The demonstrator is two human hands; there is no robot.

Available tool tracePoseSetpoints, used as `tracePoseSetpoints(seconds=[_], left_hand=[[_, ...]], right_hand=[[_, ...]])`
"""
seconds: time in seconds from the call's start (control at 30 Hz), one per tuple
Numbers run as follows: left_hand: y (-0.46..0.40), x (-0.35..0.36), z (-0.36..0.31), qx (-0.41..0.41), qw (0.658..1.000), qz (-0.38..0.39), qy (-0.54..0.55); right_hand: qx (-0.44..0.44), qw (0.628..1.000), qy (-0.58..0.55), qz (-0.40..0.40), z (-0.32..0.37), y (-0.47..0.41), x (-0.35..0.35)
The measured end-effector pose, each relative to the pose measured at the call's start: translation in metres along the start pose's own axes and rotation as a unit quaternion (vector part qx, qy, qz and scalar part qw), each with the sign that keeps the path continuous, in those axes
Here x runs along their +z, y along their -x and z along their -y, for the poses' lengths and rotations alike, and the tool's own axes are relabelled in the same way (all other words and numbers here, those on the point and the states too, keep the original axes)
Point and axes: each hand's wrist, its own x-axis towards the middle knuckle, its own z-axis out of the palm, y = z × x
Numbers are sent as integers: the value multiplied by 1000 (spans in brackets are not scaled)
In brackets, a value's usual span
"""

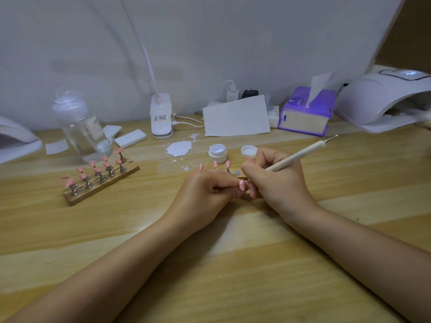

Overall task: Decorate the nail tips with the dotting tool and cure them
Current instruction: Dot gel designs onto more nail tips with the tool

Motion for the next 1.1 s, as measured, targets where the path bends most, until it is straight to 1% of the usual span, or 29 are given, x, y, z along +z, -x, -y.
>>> tracePoseSetpoints(seconds=[0.57,0.77,0.87,0.93,1.0,1.1], left_hand=[[0,0,1,-7,1000,4,-7],[-1,1,1,-11,1000,6,-3],[0,1,1,-18,1000,-8,-5],[0,1,2,-29,999,-14,-6],[0,1,2,-34,999,-16,-10],[0,2,2,-36,999,-26,-5]], right_hand=[[1,1000,-11,-10,0,0,1],[-8,1000,12,-9,0,0,-1],[-16,999,-4,-39,1,0,-2],[-44,996,25,-71,3,-4,-4],[-56,994,37,-85,9,-11,-5],[-48,996,55,-45,20,-27,-7]])
